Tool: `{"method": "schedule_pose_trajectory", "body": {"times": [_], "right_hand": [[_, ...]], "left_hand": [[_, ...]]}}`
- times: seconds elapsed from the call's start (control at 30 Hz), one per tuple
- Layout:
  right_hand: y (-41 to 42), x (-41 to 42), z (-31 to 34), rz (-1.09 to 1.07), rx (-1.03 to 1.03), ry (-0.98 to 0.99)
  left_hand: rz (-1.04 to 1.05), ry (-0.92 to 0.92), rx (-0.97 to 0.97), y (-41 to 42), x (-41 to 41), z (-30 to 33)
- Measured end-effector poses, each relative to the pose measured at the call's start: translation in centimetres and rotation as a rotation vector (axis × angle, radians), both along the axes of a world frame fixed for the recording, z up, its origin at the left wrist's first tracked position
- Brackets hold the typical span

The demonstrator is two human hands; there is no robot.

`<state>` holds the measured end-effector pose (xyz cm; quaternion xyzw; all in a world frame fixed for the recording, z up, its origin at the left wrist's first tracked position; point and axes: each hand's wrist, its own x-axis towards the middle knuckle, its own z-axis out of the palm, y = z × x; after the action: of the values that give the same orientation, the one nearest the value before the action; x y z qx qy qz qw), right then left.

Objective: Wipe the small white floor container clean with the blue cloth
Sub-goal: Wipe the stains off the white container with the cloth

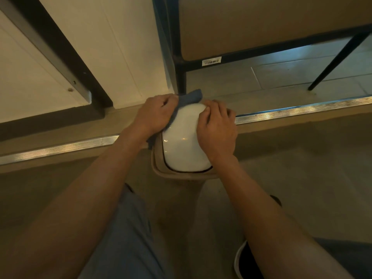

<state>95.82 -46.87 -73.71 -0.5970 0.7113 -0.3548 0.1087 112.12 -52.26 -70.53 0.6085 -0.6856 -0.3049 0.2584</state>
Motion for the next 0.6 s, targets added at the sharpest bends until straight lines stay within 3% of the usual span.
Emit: {"method": "schedule_pose_trajectory", "body": {"times": [0.07, 0.13, 0.2, 0.27, 0.33, 0.43, 0.53, 0.6], "right_hand": [[0.0, 0.0, 0.0, 0.004, 0.001, 0.005], [0.1, 0.1, 0.2, -0.003, 0.002, 0.012], [0.2, 0.2, 0.3, -0.007, 0.004, 0.02], [0.1, 0.2, 0.4, 0.0, 0.003, 0.013], [0.1, 0.1, 0.3, 0.005, 0.002, -0.009], [0.1, 0.1, 0.1, 0.006, 0.012, -0.012], [0.1, 0.1, 0.1, 0.004, 0.014, 0.014], [0.0, 0.1, 0.1, 0.011, 0.016, 0.027]], "left_hand": [[0.062, -0.078, 0.149, -1.7, -0.8, 0.5], [0.046, -0.331, 0.229, -2.9, -2.6, 1.5], [-0.008, -0.543, 0.205, -3.6, -4.5, 1.9], [-0.07, -0.603, 0.11, -3.1, -5.8, 1.8], [-0.122, -0.551, -0.011, -1.6, -5.1, 1.3], [-0.141, -0.27, -0.139, 0.4, -1.6, 0.5], [0.0, -0.094, -0.027, 0.3, 0.2, -0.2], [0.07, -0.173, 0.131, -1.5, -0.7, 0.0]]}}
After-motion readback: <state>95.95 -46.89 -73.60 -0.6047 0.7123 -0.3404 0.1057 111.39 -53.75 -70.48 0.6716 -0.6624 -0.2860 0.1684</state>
